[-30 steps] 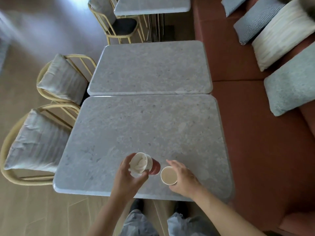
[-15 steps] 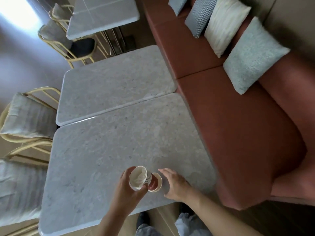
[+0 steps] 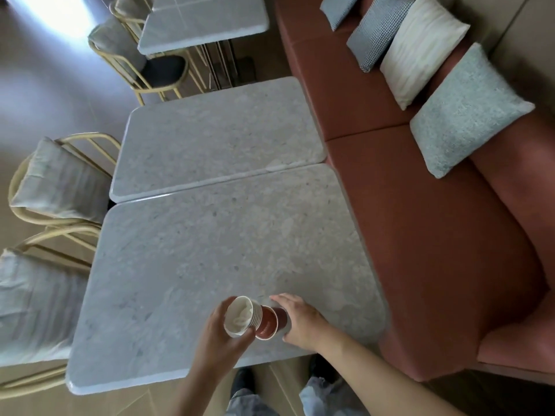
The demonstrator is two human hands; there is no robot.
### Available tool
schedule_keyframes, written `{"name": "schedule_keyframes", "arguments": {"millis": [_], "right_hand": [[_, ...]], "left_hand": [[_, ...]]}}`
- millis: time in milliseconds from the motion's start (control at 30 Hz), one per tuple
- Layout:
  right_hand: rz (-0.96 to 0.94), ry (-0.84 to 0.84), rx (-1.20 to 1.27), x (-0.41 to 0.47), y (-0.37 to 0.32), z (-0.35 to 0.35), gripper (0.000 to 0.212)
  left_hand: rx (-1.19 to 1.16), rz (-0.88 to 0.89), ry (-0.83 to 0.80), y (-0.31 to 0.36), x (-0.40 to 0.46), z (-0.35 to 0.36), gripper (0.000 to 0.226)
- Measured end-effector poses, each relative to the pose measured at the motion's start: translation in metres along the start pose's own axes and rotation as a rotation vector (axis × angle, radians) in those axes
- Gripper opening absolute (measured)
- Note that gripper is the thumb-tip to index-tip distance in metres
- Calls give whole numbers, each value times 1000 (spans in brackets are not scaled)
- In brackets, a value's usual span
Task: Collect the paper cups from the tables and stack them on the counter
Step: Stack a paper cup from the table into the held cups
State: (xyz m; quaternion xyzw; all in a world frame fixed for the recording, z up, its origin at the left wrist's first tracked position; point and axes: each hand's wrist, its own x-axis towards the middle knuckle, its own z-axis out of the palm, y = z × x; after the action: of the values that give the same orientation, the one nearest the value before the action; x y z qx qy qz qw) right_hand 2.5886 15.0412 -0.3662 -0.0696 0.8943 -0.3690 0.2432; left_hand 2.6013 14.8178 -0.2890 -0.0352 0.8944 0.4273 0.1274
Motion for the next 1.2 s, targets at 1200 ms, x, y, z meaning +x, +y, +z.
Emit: {"name": "schedule_keyframes", "arguments": {"millis": [1200], "right_hand": [[7,-35,36,18,-10,20,68]], "left_hand": [[-34,-89,-107,-38,9,6,70]]}}
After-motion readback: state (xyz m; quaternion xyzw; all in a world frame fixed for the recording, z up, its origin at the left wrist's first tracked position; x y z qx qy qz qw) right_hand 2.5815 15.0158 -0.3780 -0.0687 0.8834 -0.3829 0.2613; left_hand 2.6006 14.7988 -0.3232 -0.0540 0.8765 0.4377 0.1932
